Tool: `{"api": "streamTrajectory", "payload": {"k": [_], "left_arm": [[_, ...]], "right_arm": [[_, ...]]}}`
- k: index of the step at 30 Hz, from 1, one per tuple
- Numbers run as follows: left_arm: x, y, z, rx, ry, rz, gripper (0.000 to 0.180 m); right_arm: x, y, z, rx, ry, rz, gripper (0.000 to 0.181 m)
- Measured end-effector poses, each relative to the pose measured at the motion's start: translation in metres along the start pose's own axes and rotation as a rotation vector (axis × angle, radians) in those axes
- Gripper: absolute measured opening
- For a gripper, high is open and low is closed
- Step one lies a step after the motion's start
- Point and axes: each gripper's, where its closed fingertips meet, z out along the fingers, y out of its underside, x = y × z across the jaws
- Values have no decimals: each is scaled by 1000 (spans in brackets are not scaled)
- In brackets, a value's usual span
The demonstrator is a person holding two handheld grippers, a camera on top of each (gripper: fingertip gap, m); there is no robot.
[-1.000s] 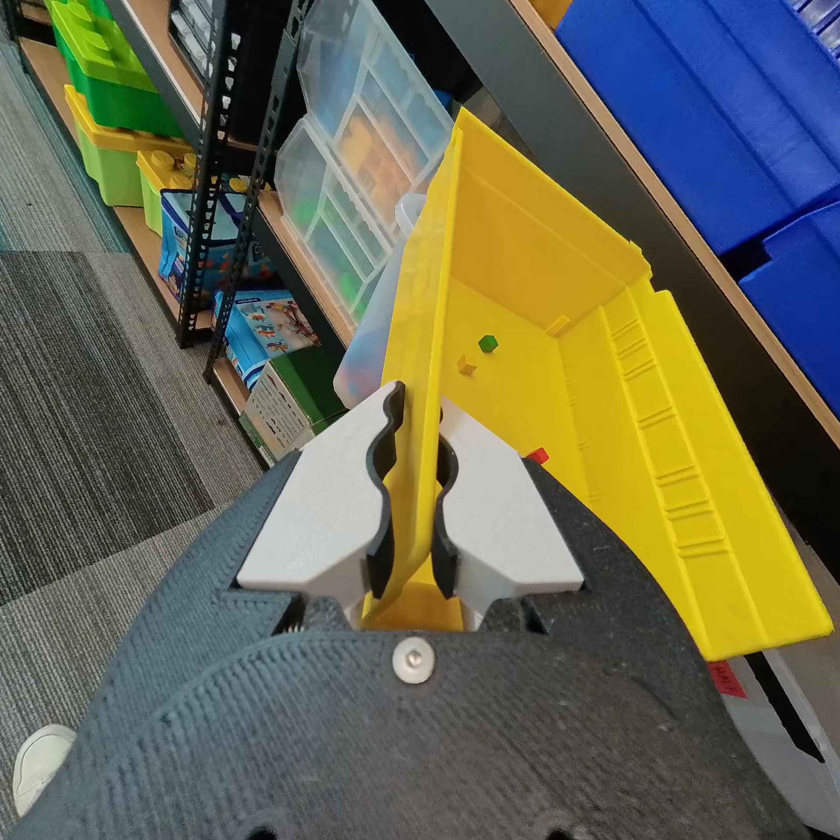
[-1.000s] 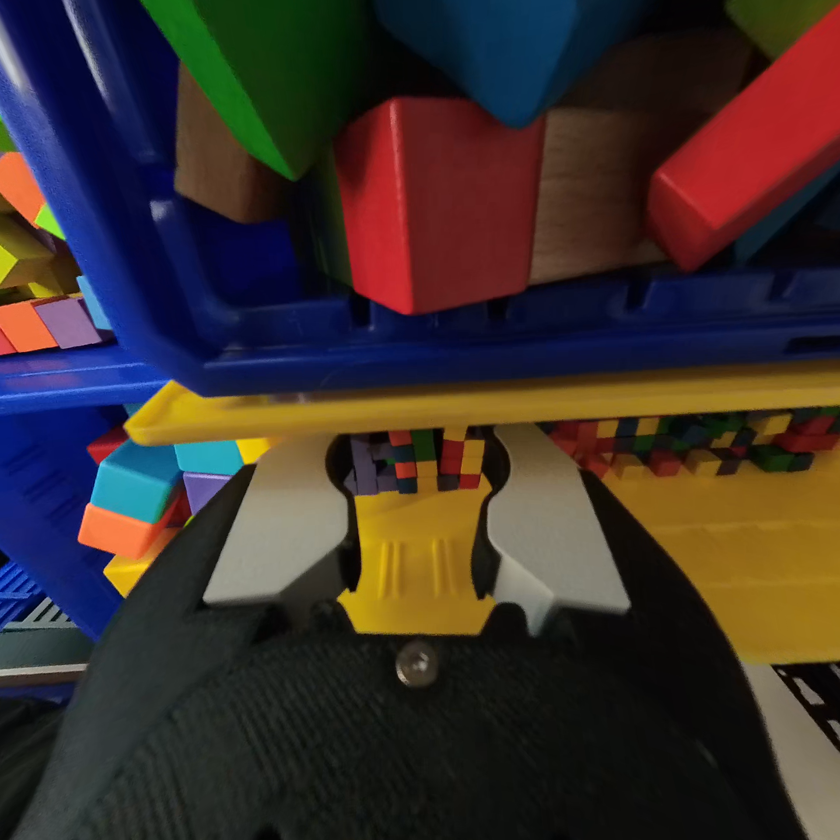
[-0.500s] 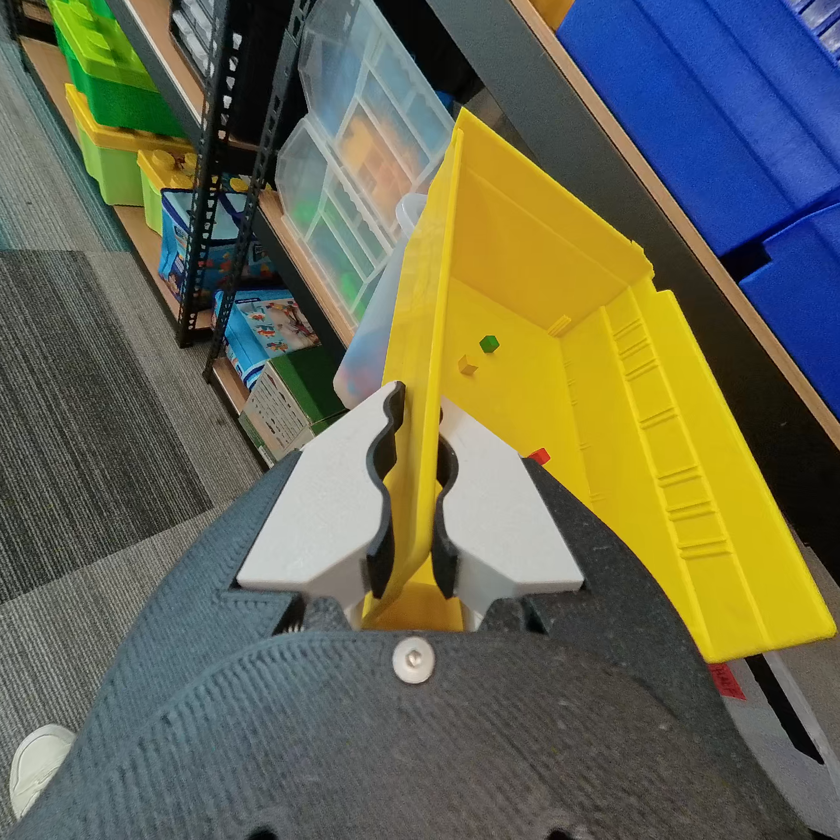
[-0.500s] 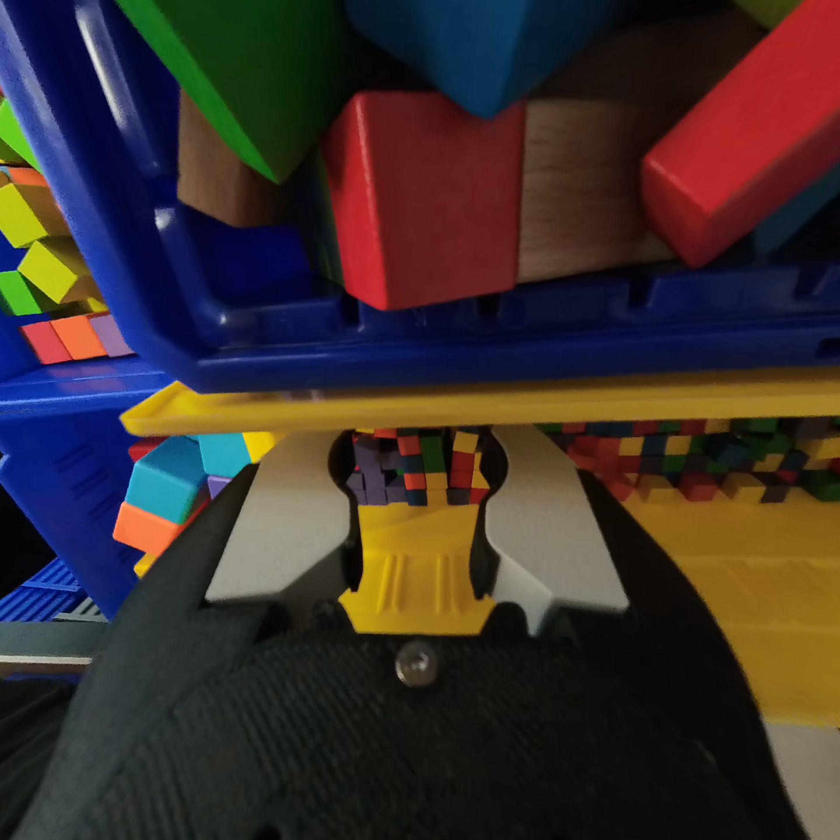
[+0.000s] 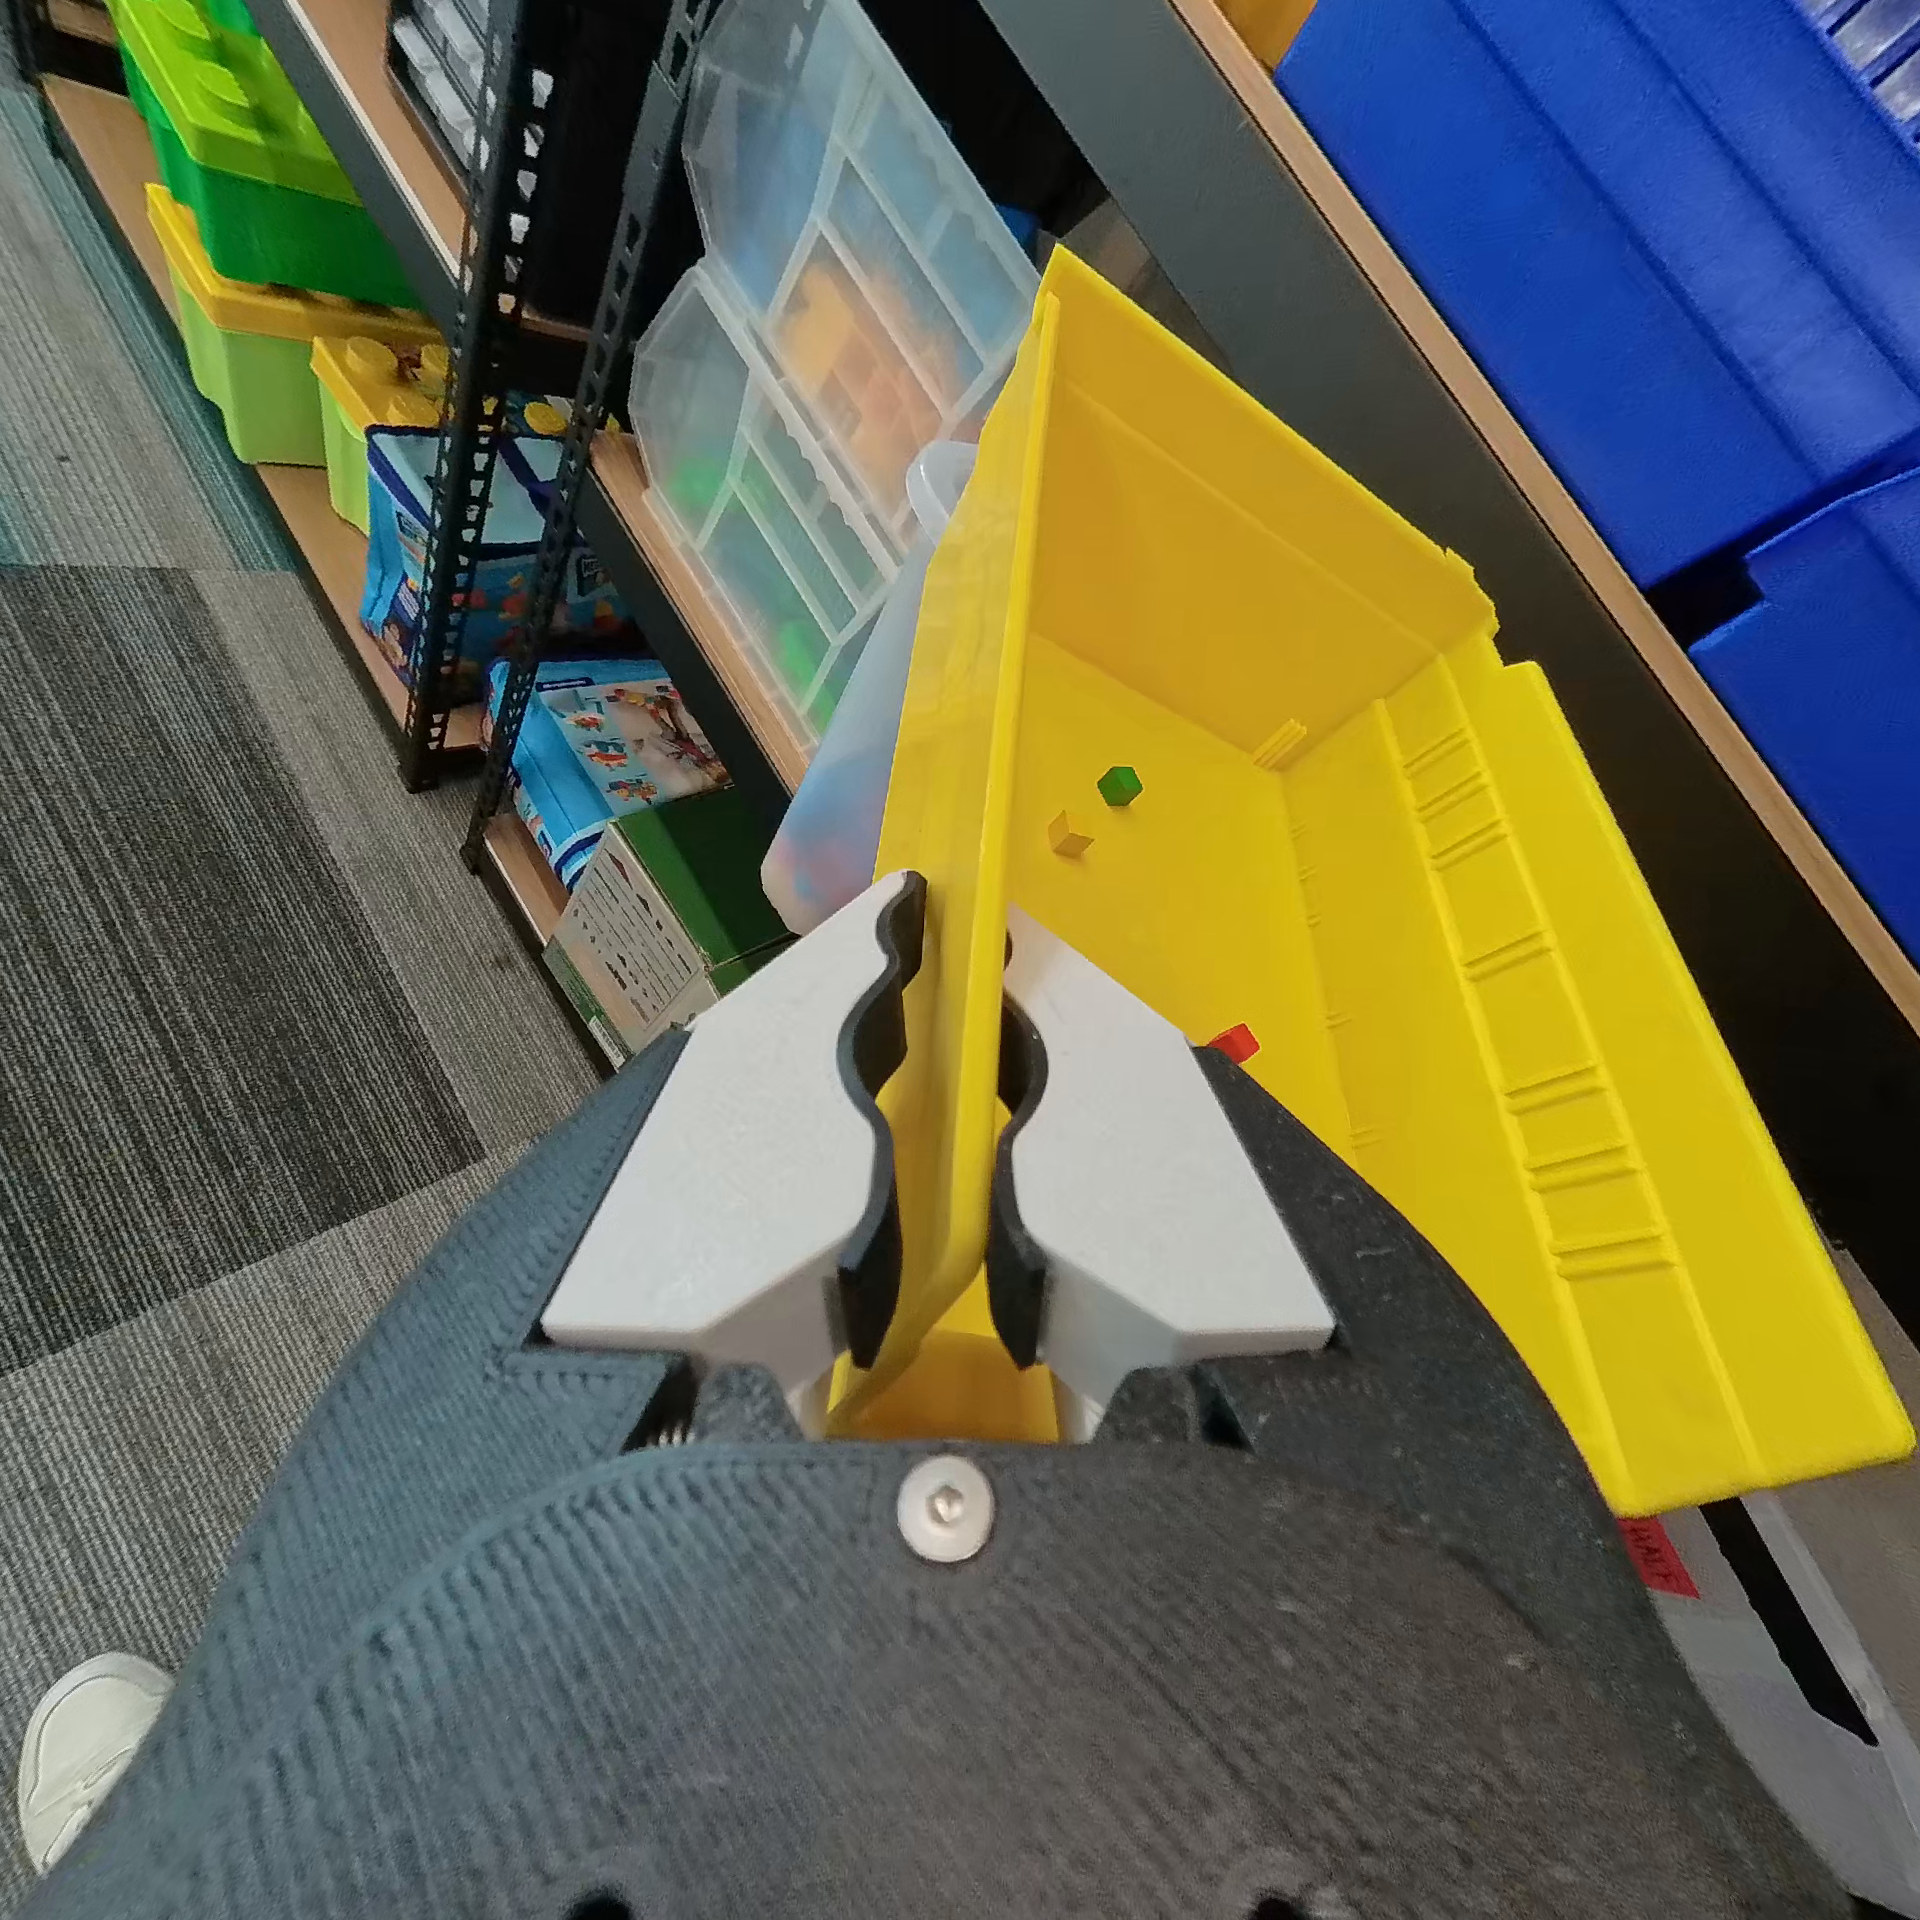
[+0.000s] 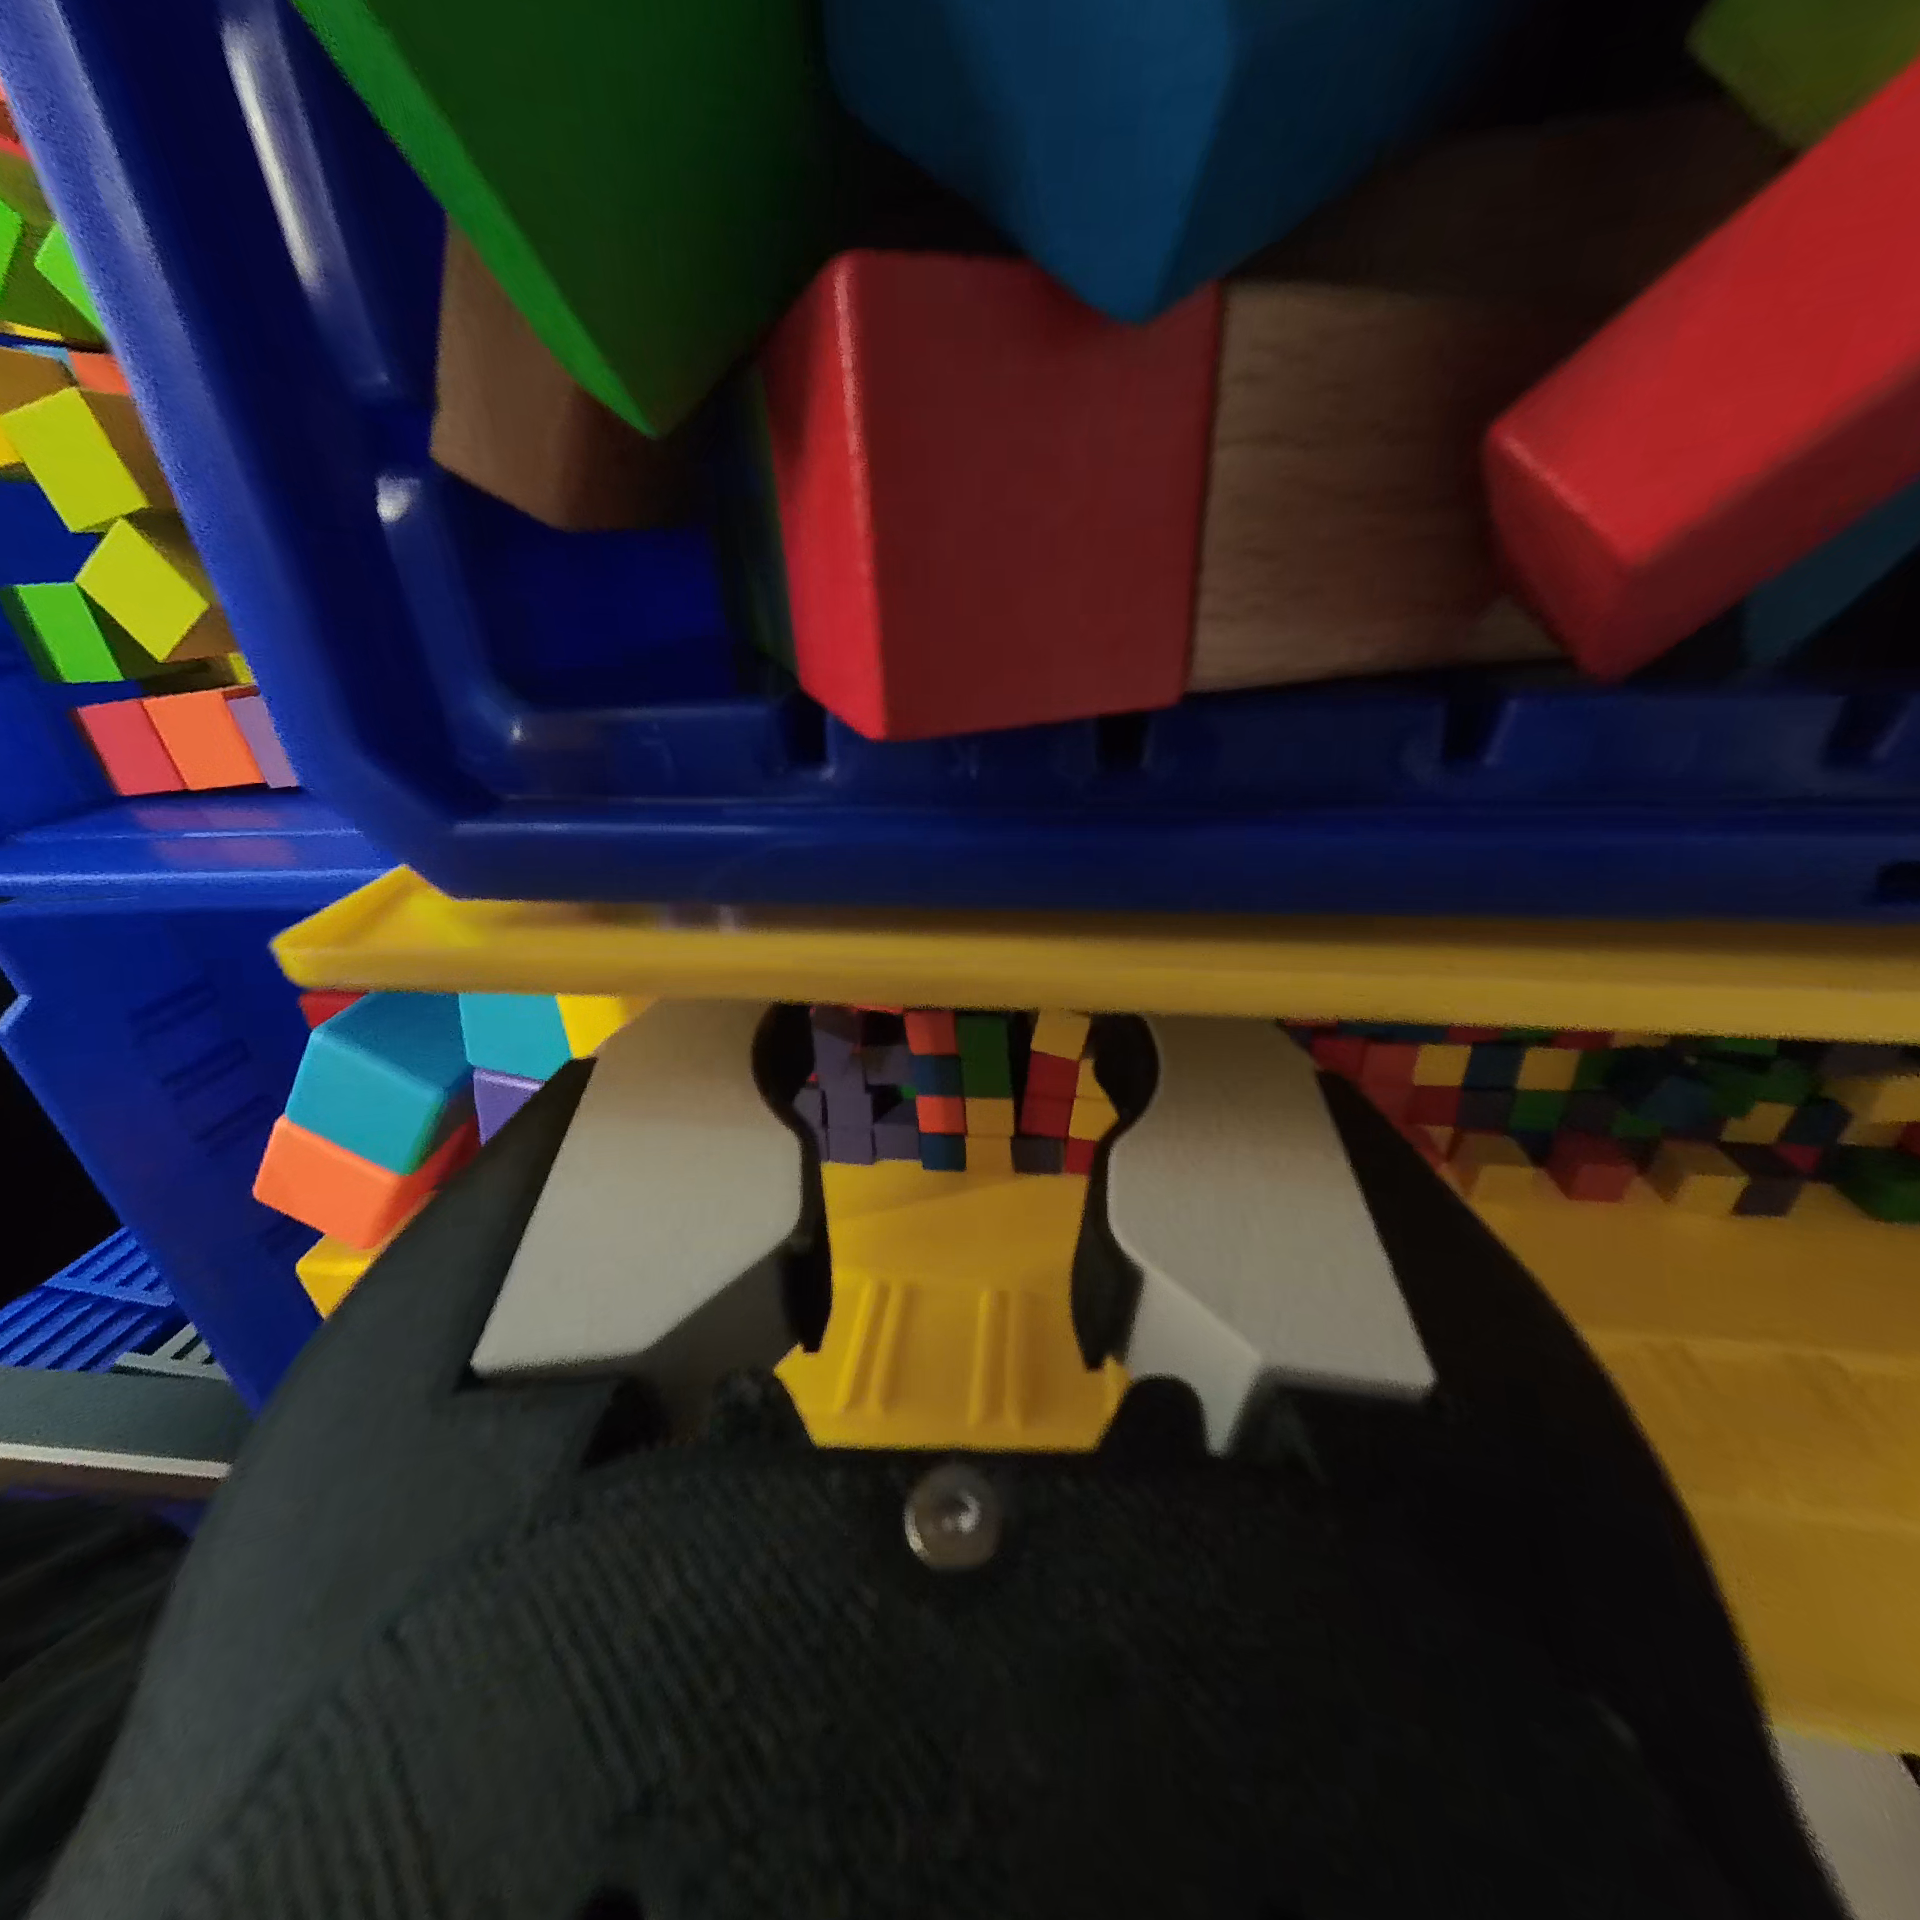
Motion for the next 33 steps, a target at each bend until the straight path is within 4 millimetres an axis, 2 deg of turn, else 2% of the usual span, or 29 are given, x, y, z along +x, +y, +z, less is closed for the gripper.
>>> {"api": "streamTrajectory", "payload": {"k": [9, 15, 18, 27, 29, 33], "left_arm": [[-1, 0, 0, -1, 1, -5, 2], [-2, -1, 2, 3, 0, -12, 3], [-1, -3, 3, 2, -3, -1, 3], [-1, -4, 6, 11, -16, -7, 3], [0, -3, 6, 12, -17, -5, 3], [-1, -4, 6, 12, -16, -10, 3]], "right_arm": [[5, 4, 2, -40, -31, 73, 61], [4, 14, -1, -114, -8, 70, 57], [2, 7, -3, -75, 8, 31, 57], [2, 9, 2, -116, -23, 100, 66], [15, 13, 3, -137, 15, 181, 92], [22, 15, 3, -132, 22, 235, 94]]}}
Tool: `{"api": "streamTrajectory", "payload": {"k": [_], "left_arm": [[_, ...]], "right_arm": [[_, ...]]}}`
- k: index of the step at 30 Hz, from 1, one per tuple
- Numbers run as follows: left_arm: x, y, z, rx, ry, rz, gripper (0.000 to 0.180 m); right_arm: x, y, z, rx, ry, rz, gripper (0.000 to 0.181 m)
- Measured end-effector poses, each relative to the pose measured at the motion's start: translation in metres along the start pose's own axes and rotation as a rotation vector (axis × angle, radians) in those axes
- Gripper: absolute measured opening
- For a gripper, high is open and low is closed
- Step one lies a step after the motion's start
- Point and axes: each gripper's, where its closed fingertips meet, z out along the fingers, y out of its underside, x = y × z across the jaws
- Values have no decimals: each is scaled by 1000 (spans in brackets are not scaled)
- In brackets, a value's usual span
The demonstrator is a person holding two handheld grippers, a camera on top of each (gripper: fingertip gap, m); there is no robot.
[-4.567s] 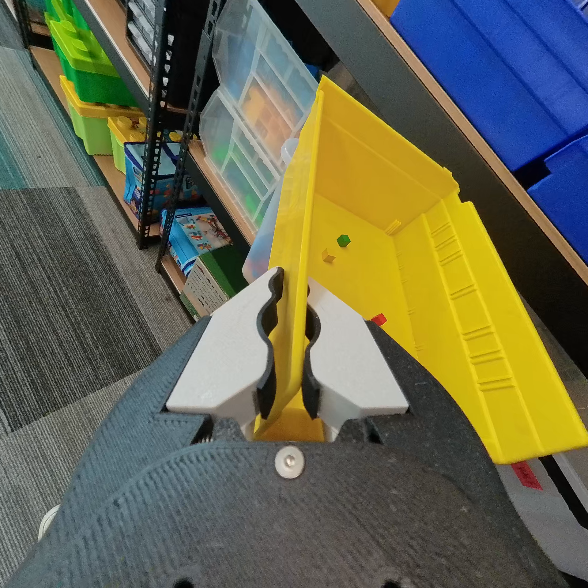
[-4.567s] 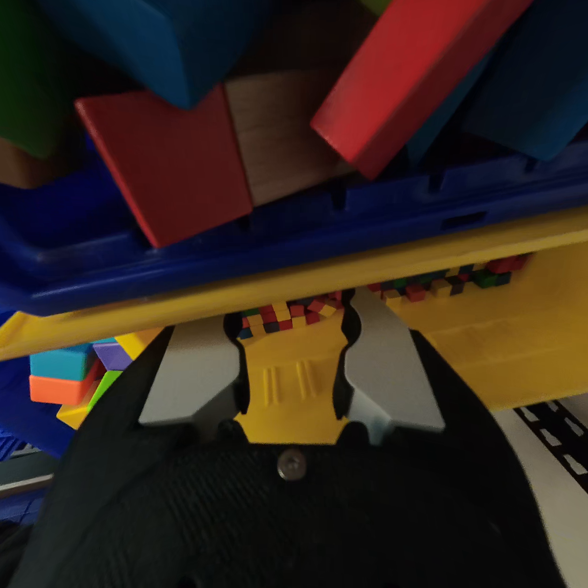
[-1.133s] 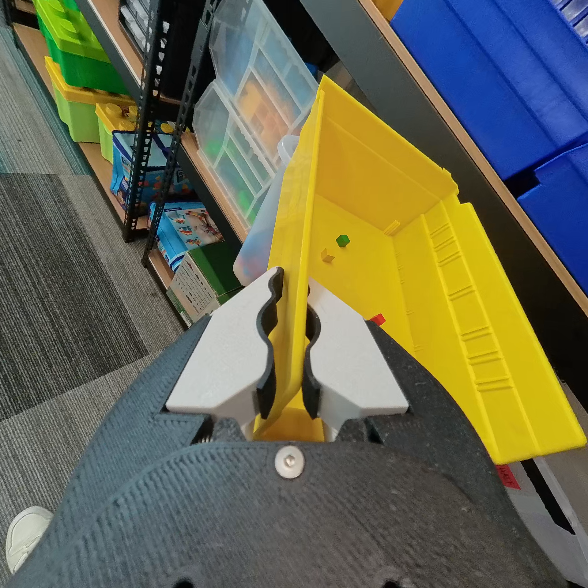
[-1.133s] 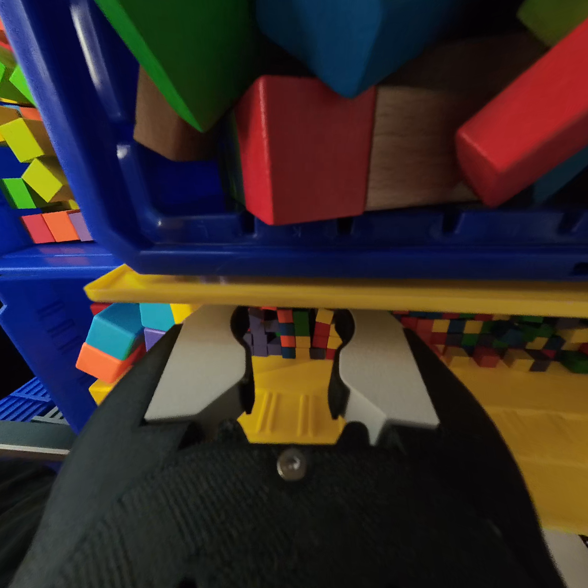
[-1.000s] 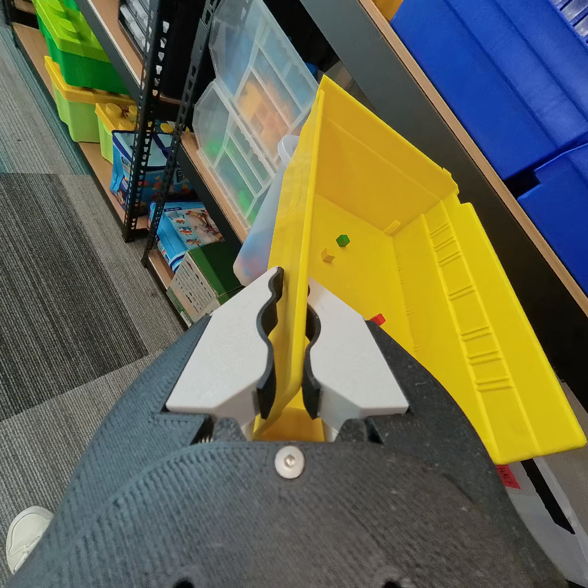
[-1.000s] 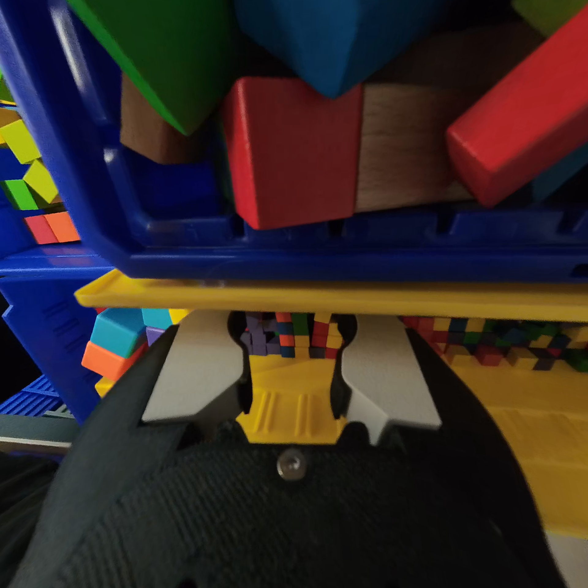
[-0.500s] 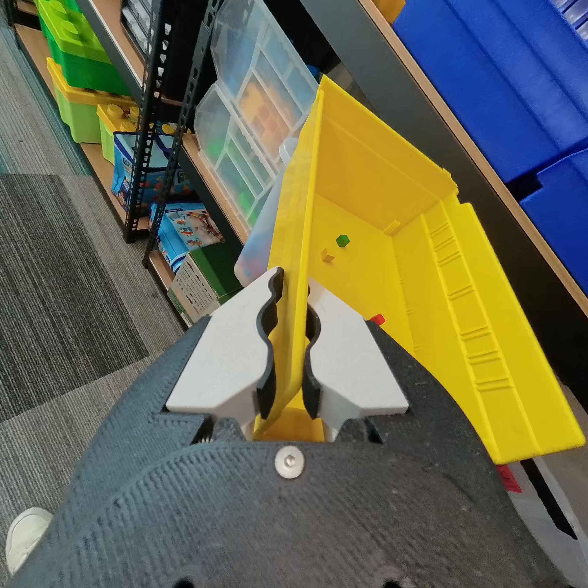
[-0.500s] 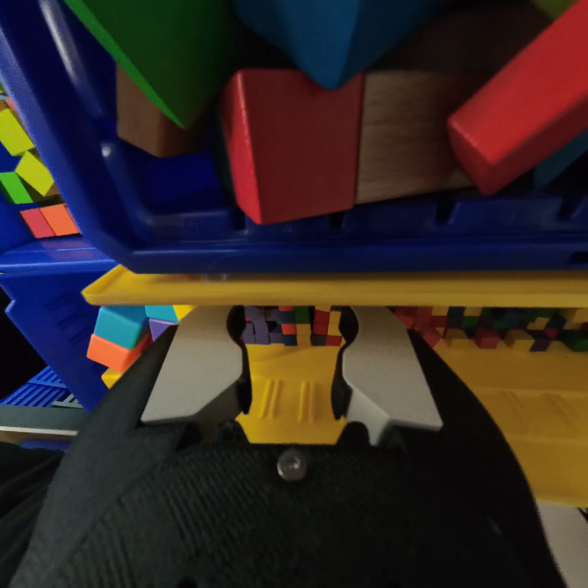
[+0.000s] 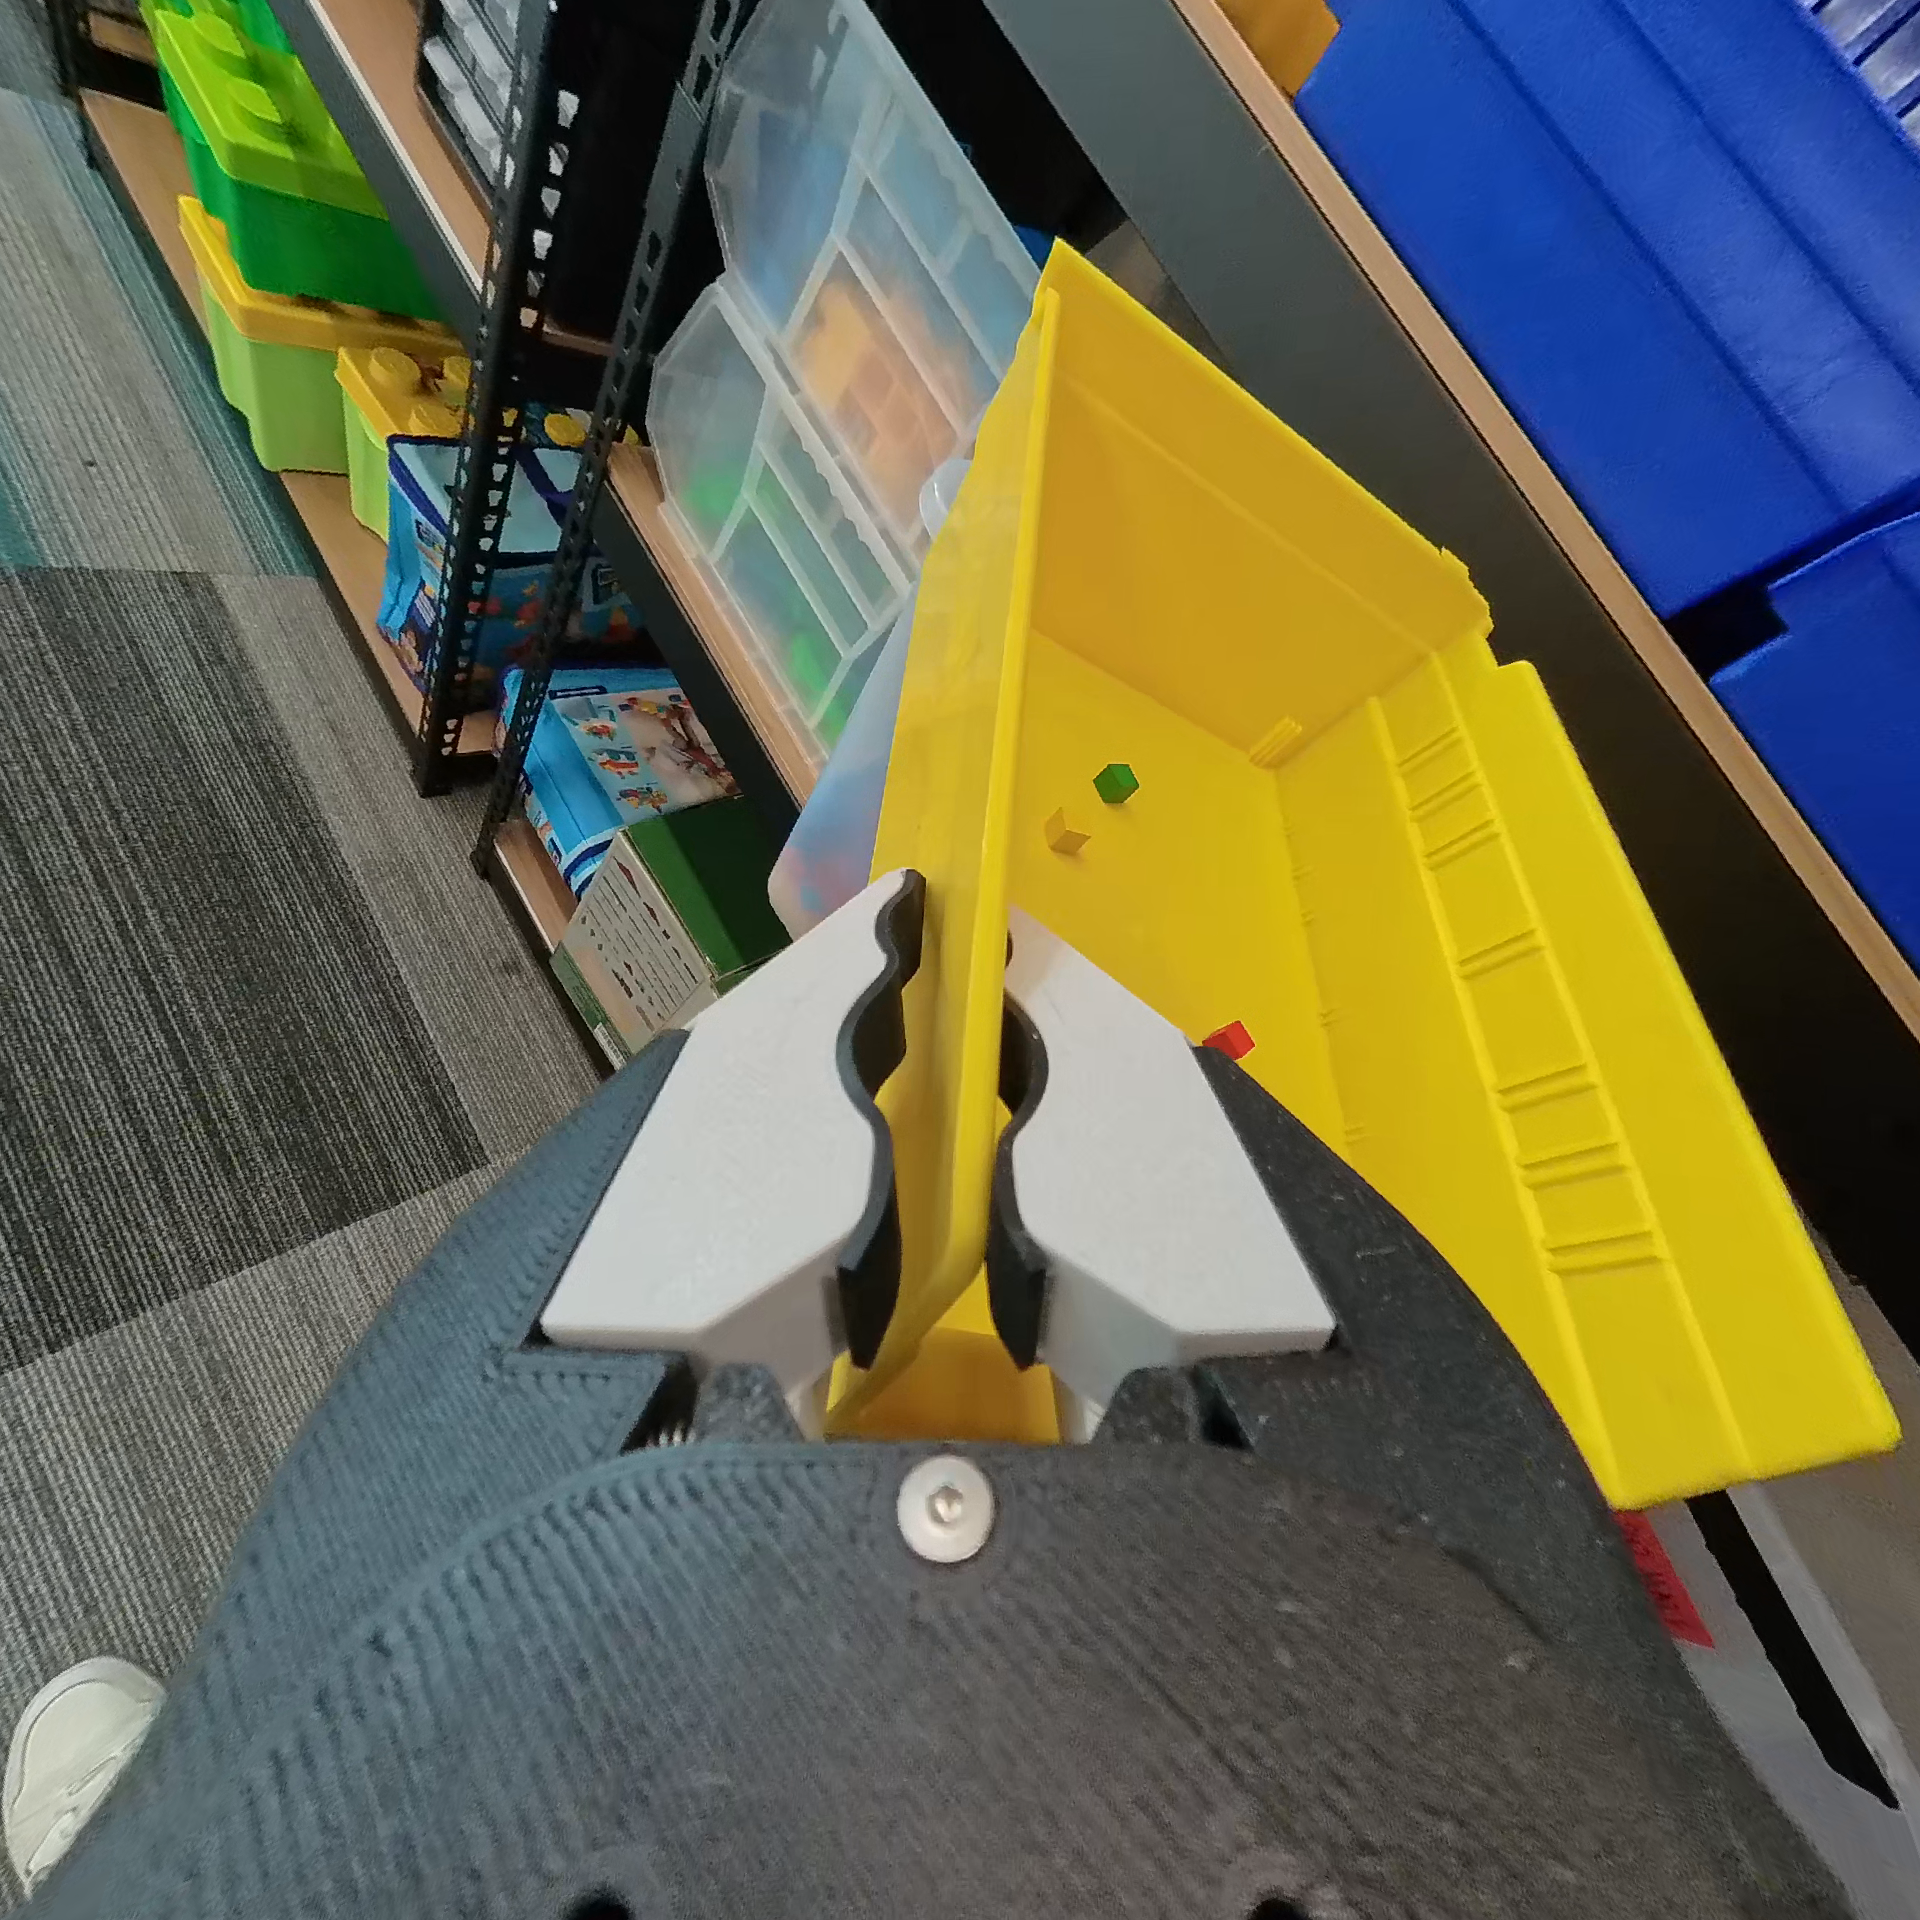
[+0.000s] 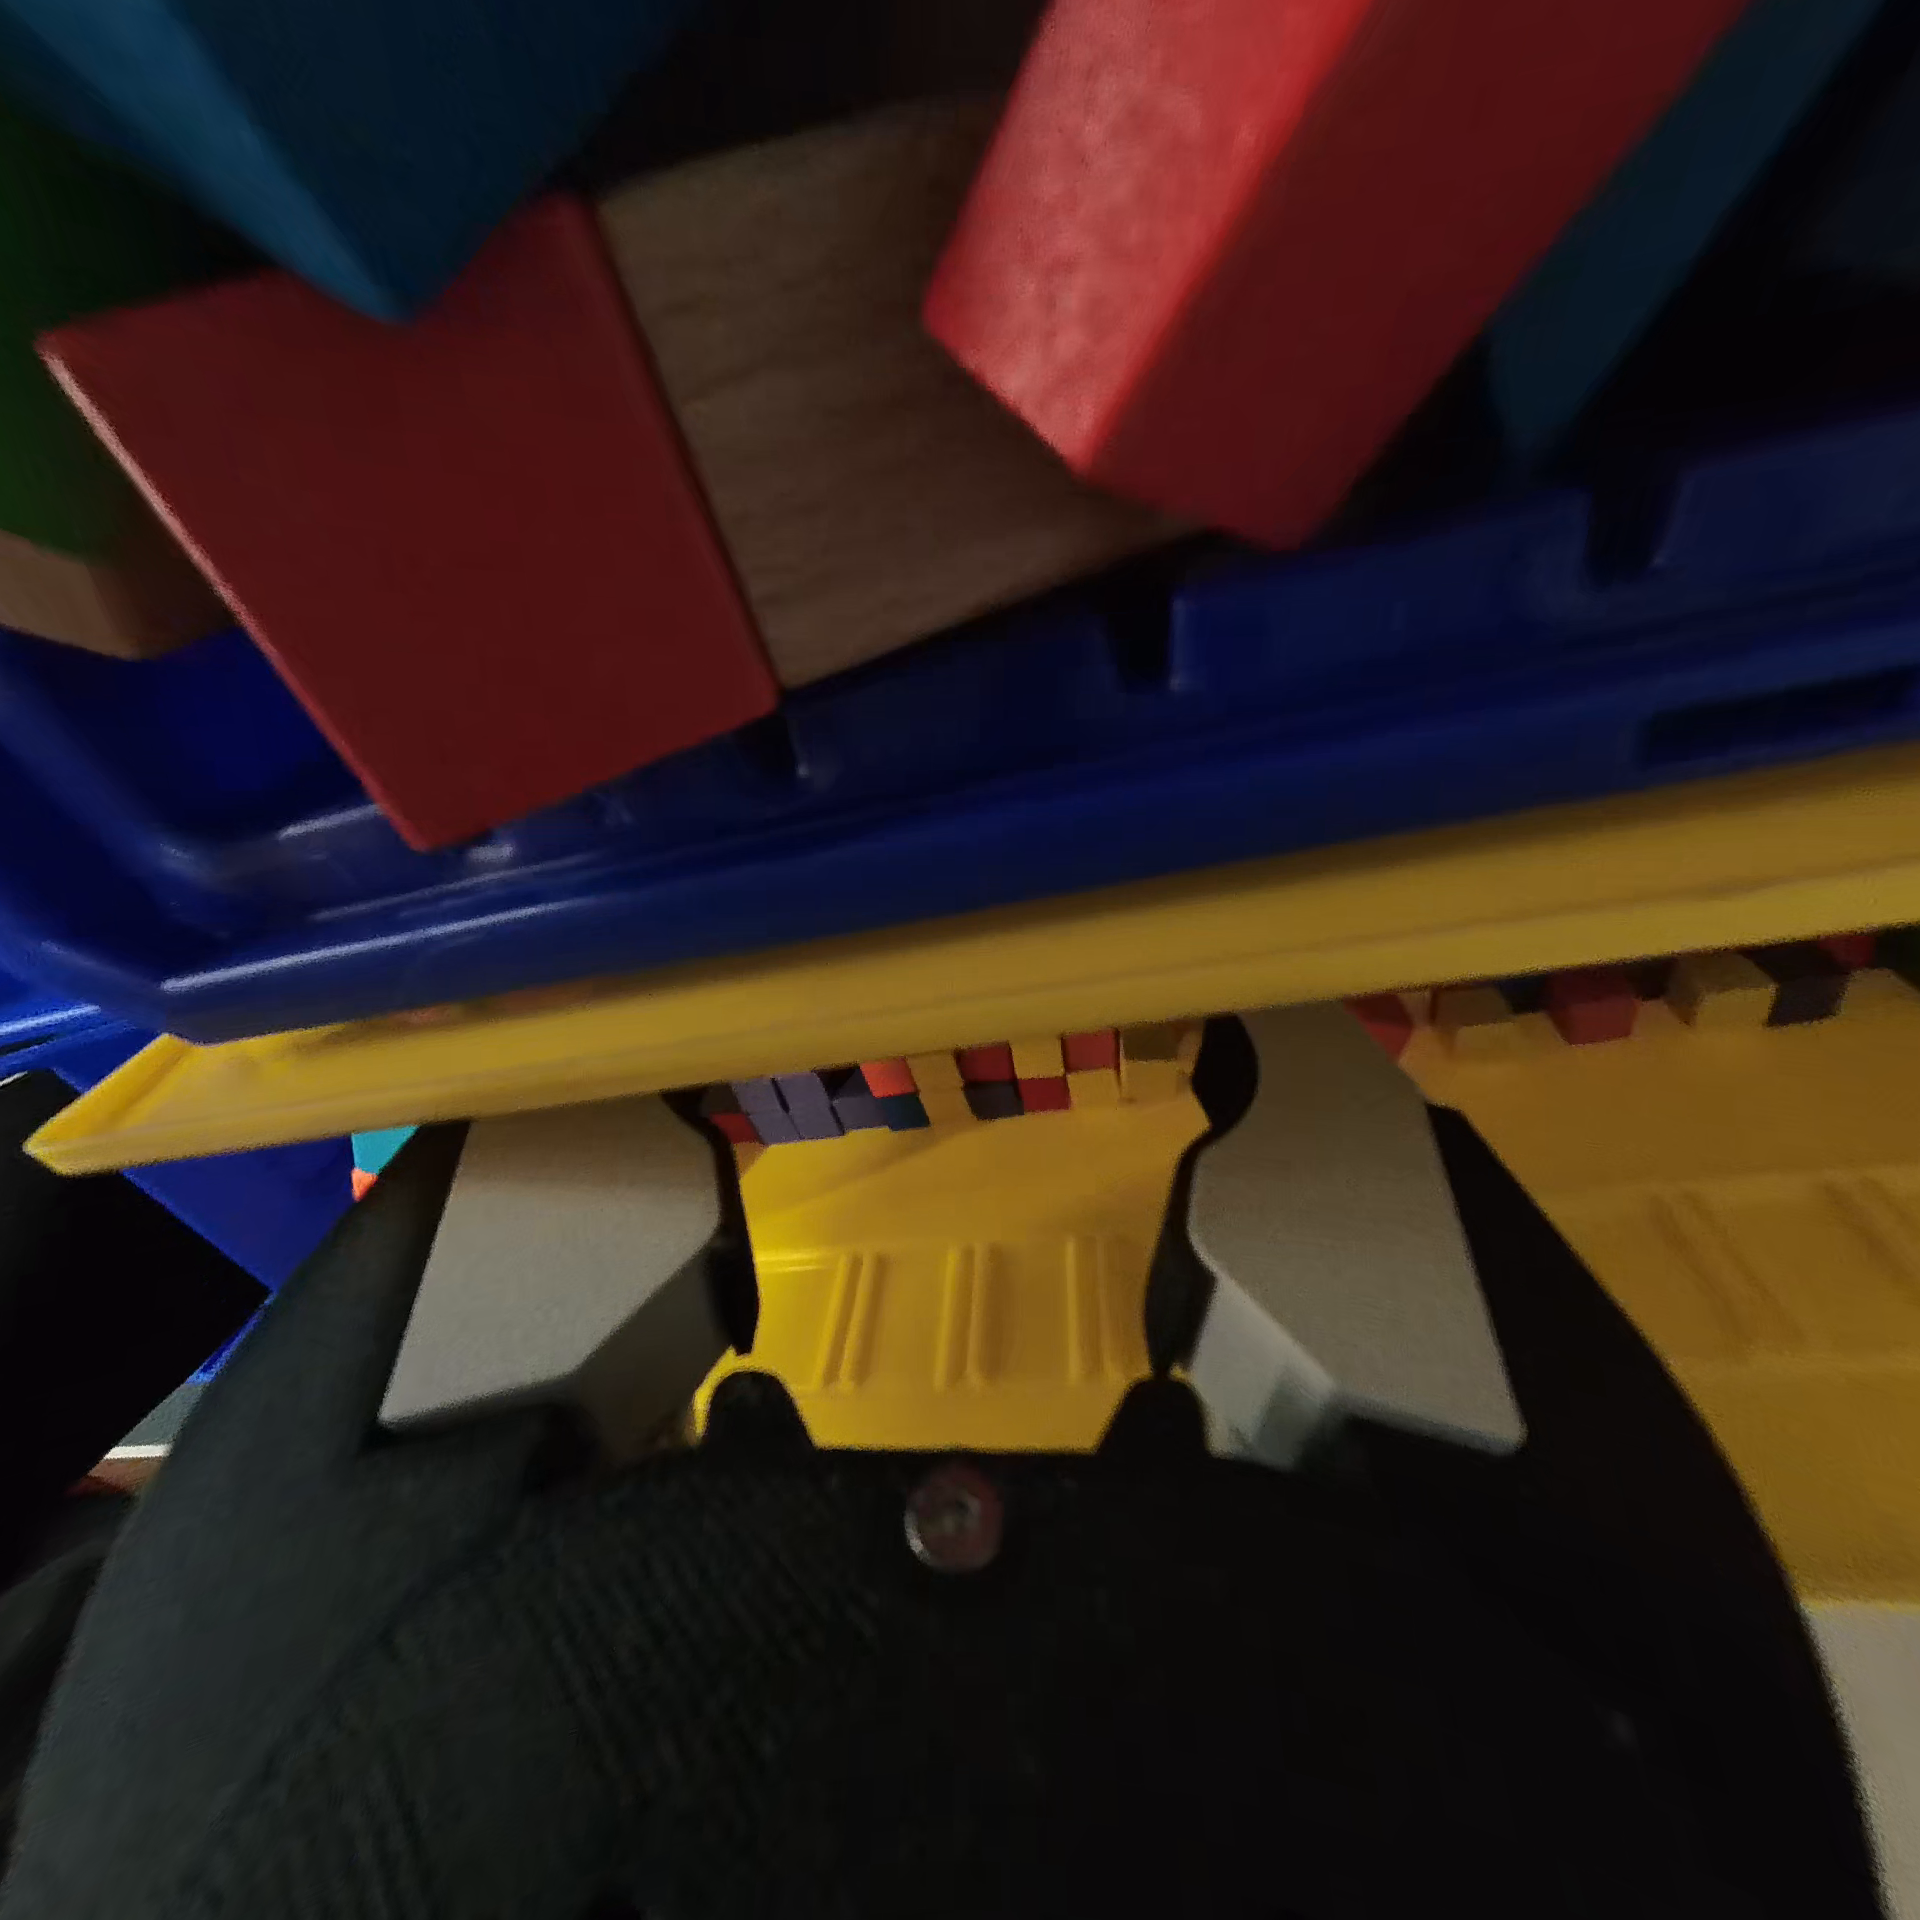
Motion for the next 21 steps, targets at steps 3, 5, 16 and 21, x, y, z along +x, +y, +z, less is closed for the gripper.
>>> {"api": "streamTrajectory", "payload": {"k": [3, 5, 16, 21], "left_arm": [[-1, 1, 0, 3, 1, -5, 3], [-1, 1, 0, 4, 2, -8, 3], [-2, 1, 0, 2, 3, -8, 3], [-2, -1, 1, -1, 2, 1, 3]], "right_arm": [[-5, 1, 0, -3, -5, -23, 86], [-15, 0, -1, 4, -30, -62, 65], [-24, -4, 0, 71, -76, -155, 8], [-22, -3, 0, 61, -16, -208, 8]]}}
